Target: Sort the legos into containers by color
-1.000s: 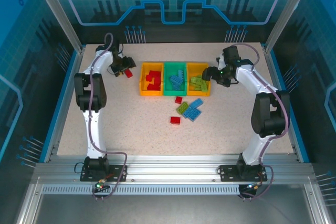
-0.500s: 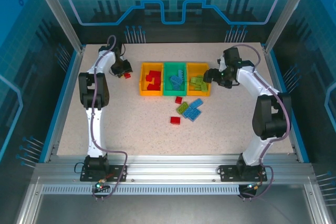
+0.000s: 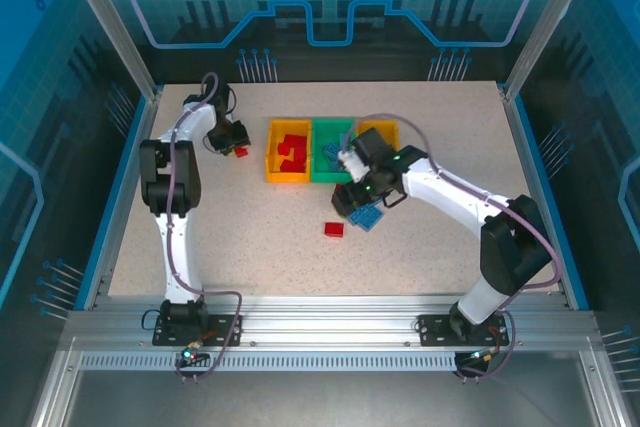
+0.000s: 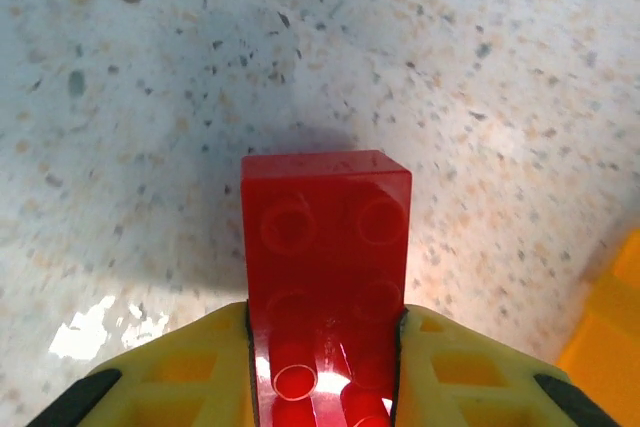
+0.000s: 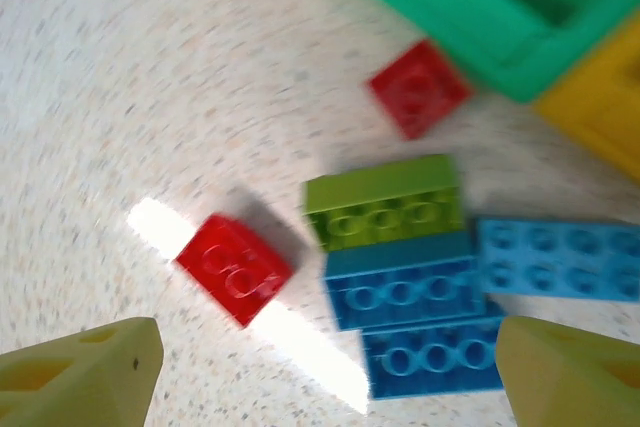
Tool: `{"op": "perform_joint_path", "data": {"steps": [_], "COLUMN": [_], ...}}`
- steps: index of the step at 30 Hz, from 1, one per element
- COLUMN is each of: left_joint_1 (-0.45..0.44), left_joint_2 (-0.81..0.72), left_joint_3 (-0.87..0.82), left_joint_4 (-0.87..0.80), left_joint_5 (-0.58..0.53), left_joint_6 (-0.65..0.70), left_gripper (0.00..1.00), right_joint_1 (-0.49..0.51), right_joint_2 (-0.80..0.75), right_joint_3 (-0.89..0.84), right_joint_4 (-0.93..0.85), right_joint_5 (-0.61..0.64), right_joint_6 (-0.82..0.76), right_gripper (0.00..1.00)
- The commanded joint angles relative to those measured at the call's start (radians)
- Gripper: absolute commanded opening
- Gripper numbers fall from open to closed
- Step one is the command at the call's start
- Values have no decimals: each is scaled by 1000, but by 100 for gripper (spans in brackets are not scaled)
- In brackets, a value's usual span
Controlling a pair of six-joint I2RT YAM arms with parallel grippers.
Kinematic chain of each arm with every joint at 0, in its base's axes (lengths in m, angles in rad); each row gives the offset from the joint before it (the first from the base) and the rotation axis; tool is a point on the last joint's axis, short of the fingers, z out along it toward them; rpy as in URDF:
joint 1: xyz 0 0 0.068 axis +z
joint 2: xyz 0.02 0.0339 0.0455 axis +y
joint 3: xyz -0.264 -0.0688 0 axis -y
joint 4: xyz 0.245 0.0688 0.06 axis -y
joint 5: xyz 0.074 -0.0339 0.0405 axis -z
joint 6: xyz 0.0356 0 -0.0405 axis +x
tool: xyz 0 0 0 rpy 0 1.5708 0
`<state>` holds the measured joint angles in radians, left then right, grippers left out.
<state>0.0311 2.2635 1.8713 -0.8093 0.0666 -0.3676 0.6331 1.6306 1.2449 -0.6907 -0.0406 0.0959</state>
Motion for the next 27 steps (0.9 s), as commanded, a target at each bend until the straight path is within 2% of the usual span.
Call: {"op": "perform_joint_path", "data": {"steps": [1,5,11,18,27], "left_joint_1": [-43,-101,-166,-220,-226], "left_joint_2": [-154,-228,-256,-118,6], "left_joint_3": [-10,-14,-15,84,171], "left_joint_4": [37,60,137,111,47], "left_joint_5": [26,28,121,210,196], "left_joint_6": [11,28,50,71,70], "left_gripper": [18,18,18,18,24], "right_joint_1": [64,113,161,186,200], "right_joint_2": [25,66,122,184,271], "right_joint_3": [2,10,26,54,104], "right_joint_4": [-12,-9,-10,-15,-59], "right_joint_5": [25,18,13,27,68], "right_joint_6": [-178,-241,-311,-351,-381], "right_gripper": [88,87,86,83,78]}}
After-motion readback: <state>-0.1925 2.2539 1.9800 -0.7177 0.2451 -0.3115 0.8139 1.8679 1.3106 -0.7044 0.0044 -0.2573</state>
